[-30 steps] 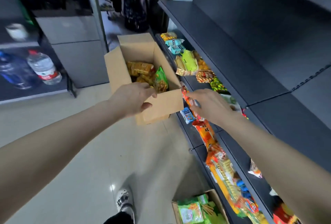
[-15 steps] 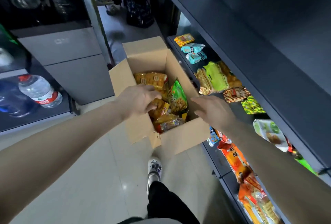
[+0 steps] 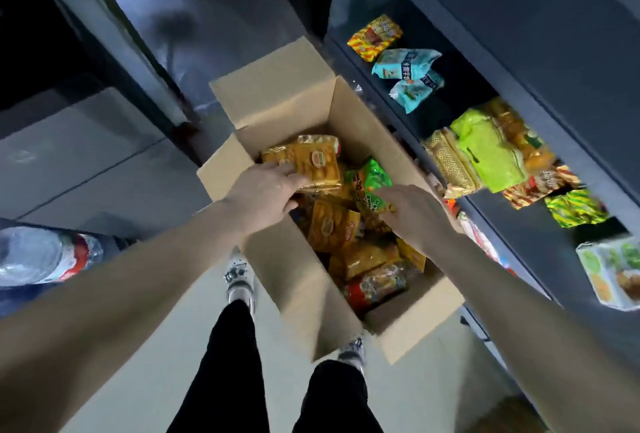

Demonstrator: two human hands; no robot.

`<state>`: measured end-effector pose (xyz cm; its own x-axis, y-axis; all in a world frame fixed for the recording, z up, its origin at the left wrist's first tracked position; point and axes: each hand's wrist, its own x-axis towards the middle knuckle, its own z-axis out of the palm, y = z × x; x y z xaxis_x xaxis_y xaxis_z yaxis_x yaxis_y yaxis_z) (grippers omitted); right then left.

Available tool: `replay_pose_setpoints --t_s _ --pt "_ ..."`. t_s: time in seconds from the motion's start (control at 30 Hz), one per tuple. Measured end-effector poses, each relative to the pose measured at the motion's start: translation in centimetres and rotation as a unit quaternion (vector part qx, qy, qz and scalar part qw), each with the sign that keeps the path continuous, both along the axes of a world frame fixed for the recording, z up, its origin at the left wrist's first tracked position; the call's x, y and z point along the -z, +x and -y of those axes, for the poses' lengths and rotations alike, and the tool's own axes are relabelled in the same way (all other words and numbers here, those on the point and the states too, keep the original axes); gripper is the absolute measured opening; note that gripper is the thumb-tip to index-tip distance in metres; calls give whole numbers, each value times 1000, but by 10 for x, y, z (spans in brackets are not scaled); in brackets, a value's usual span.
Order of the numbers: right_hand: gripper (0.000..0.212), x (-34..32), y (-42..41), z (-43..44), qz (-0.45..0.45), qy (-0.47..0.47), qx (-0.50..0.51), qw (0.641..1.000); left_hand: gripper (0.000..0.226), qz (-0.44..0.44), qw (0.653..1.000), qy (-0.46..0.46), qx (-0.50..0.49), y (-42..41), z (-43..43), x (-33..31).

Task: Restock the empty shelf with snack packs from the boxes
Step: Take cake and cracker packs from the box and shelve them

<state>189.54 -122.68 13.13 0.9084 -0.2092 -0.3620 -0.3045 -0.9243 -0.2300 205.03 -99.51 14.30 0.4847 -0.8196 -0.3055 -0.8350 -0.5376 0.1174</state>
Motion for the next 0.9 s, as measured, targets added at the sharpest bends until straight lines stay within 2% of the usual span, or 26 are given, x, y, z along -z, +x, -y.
replay_pose_setpoints --t_s 0.27,0.53,0.77,0.9 --pt "53 69 97 -31 -58 57 166 983 72 -43 996 50 66 131 -3 99" --pt "70 171 157 -17 -110 25 161 980 81 -81 992 74 64 176 29 212" --pt "72 266 193 -1 -117 39 175 977 85 -98 990 86 53 201 63 285" --pt "81 317 216 6 -142 51 196 969 85 -108 988 109 30 219 83 328"
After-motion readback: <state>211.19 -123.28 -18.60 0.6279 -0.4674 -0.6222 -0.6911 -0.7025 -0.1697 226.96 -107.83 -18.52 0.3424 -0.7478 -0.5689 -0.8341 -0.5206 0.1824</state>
